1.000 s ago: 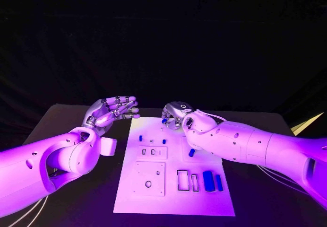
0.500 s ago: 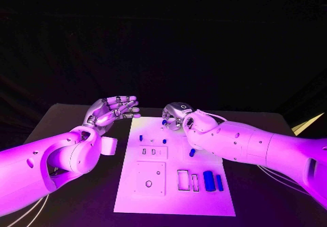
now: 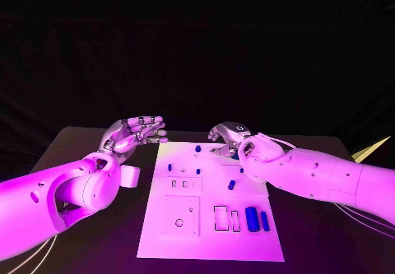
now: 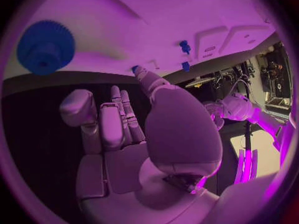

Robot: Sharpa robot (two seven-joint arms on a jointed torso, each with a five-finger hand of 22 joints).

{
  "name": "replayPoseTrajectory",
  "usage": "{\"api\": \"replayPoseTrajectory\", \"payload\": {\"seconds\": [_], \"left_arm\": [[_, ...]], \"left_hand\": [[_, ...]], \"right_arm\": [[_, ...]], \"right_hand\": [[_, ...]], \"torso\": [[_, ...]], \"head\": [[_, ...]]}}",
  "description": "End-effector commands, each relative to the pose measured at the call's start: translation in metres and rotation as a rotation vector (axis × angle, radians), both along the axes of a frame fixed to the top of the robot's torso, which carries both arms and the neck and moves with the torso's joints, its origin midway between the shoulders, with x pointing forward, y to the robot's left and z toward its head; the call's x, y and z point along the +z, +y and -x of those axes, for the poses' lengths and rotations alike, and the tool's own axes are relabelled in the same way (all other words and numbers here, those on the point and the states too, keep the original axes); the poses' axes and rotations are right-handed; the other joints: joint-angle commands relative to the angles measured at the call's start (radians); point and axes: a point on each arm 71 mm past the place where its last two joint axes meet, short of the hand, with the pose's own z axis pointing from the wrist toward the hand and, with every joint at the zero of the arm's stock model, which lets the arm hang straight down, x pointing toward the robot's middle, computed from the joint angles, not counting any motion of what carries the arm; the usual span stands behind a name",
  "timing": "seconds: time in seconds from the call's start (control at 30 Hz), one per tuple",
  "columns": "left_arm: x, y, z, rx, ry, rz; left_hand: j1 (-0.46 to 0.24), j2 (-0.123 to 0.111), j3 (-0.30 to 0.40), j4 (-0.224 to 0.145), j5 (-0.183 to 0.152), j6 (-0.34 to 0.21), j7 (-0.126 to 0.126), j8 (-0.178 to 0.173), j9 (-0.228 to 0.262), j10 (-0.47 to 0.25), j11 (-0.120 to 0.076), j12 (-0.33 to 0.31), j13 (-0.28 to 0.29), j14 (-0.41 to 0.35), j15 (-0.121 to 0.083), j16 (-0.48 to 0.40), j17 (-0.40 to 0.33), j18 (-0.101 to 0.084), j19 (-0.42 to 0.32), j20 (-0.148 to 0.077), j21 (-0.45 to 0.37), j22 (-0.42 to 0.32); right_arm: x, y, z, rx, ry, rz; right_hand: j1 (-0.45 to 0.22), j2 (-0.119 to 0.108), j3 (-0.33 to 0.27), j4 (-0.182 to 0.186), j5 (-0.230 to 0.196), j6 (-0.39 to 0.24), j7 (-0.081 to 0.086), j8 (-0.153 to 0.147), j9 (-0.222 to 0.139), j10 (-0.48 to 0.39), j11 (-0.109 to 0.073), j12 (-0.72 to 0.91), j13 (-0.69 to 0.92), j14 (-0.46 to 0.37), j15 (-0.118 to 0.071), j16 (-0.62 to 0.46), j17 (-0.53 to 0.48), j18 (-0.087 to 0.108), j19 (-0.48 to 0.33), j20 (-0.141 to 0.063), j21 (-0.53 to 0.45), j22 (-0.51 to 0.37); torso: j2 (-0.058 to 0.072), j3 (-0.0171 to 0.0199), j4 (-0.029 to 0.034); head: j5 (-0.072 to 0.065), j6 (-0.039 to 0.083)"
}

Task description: Assemble the parts on the task board

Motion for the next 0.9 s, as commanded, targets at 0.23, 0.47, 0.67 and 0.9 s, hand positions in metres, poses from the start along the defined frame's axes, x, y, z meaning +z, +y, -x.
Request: {"api": "replayPoseTrajectory", "payload": {"seconds": [0.23,0.47,0.67,0.9], "left_arm": [[0.001,0.002,0.0,-0.002,-0.003,0.001],[0.001,0.003,0.0,-0.001,-0.002,0.001],[0.001,0.003,0.0,-0.003,-0.002,0.001],[0.001,0.003,0.0,-0.003,-0.001,0.001]], "left_hand": [[-0.007,-0.015,0.024,0.005,0.003,-0.001,0.003,0.016,0.019,0.003,0.001,-0.014,0.01,-0.012,-0.002,0.014,0.017,0.014,-0.002,-0.006,0.019,0.015],[-0.007,-0.015,0.024,0.005,0.003,-0.001,0.003,0.016,0.019,0.003,0.001,-0.014,0.01,-0.012,-0.002,0.014,0.017,0.014,-0.002,-0.006,0.019,0.015],[-0.008,-0.014,0.025,0.003,0.003,-0.001,0.003,0.016,0.02,0.003,0.002,-0.015,0.01,-0.014,-0.001,0.013,0.02,0.014,-0.005,-0.006,0.023,0.018],[-0.008,-0.014,0.025,0.003,0.003,-0.001,0.003,0.016,0.02,0.003,0.002,-0.015,0.01,-0.014,-0.001,0.013,0.02,0.014,-0.005,-0.006,0.023,0.018]], "right_arm": [[0.015,-0.056,0.006,-0.099,0.13,-0.142],[0.012,-0.086,0.004,-0.152,0.233,-0.143],[0.009,-0.094,-0.001,-0.176,0.278,-0.132],[0.006,-0.091,-0.004,-0.179,0.3,-0.125]], "right_hand": [[-0.017,-0.038,-0.014,0.057,0.016,-0.007,0.019,-0.041,-0.013,0.203,-0.009,0.075,0.061,0.026,-0.008,0.058,0.085,-0.005,0.037,-0.011,0.077,0.09],[0.076,-0.022,-0.245,0.172,0.022,-0.064,0.004,-0.021,0.022,0.174,-0.03,0.399,0.385,0.037,-0.018,0.105,0.148,-0.012,0.049,-0.03,0.116,0.147],[0.088,-0.01,-0.284,0.214,0.023,-0.106,0.011,0.04,0.062,0.113,-0.019,0.892,0.83,0.056,-0.013,0.165,0.255,-0.028,0.076,-0.017,0.179,0.226],[0.08,-0.007,-0.279,0.212,0.022,-0.115,0.015,0.07,0.073,0.208,-0.015,1.129,1.055,0.074,-0.008,0.213,0.356,-0.044,0.106,-0.011,0.249,0.3]], "torso": [[-0.003,0.0099,-0.0178],[-0.002,0.0147,-0.0218],[-0.001,0.0126,-0.0193],[-0.003,0.0102,-0.0181]], "head": [[-0.003,0.008],[0.001,0.007],[-0.002,0.006],[-0.002,0.001]]}}
